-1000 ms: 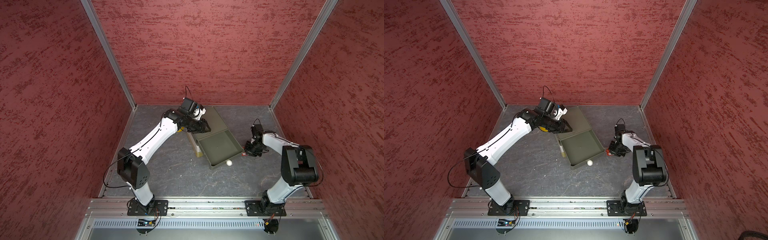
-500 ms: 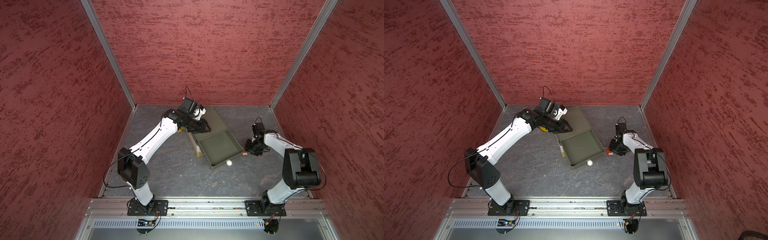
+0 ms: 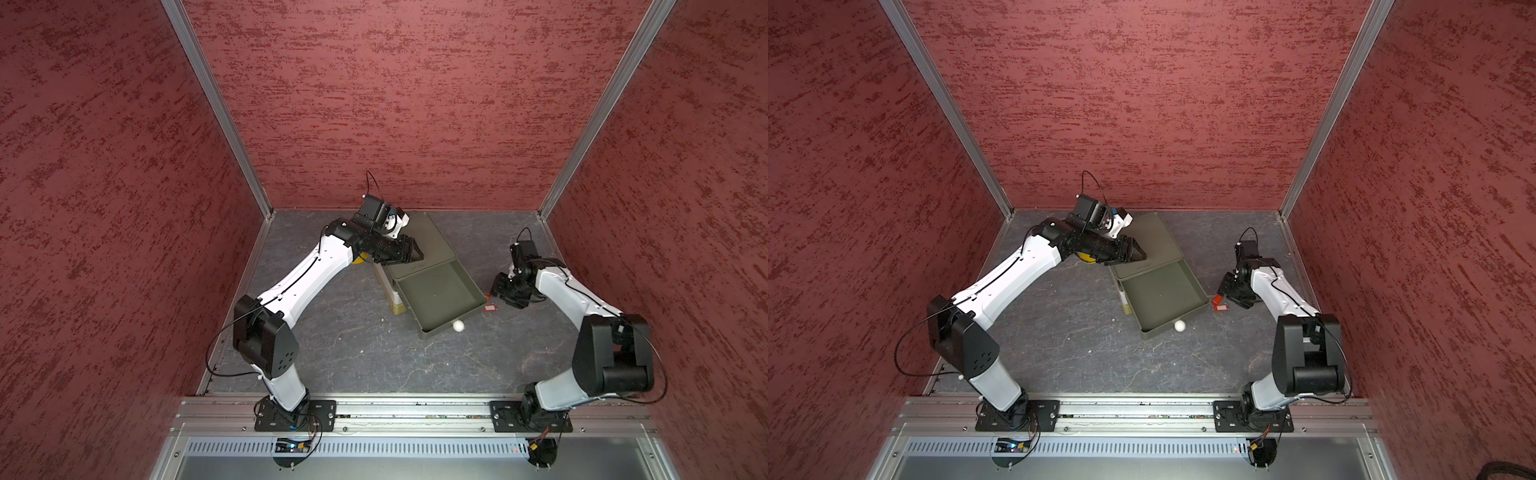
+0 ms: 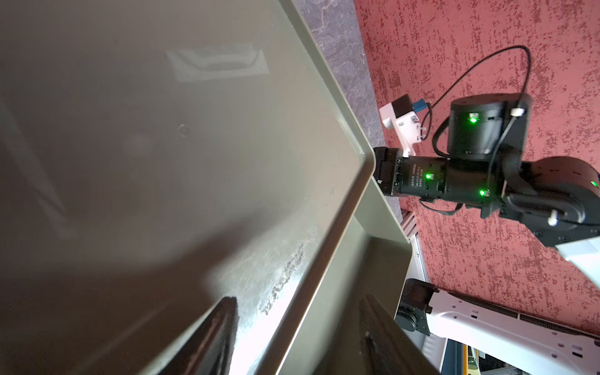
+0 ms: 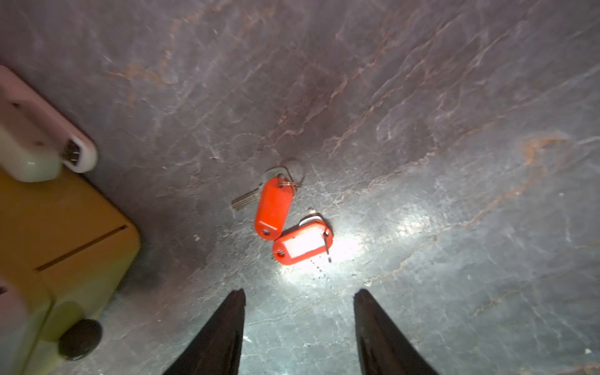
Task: Take the keys out of the drawer
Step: Place the key at the center of the board, then close the drawer in the storage box.
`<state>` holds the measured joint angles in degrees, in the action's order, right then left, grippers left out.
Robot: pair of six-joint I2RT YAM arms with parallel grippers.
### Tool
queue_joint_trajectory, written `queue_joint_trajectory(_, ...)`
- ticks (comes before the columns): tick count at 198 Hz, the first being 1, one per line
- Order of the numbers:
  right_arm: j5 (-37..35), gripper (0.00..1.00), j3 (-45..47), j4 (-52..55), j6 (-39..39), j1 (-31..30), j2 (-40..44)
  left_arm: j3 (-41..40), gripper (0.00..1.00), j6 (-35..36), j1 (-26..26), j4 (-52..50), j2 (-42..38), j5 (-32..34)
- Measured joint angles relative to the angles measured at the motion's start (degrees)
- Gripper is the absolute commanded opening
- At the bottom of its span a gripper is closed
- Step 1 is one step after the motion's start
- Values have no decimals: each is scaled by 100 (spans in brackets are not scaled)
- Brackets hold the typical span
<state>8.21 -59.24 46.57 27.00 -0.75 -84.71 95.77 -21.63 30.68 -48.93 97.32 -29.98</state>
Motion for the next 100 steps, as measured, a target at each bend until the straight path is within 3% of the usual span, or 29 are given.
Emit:
queue_joint_trajectory(40, 446, 58, -76, 20, 297, 13, 977, -24, 63, -63, -42, 136, -103, -24)
queue_joint_trajectory(100, 1366, 59, -136, -17, 662, 17, 1703, -557, 65, -109, -55, 562, -431, -149)
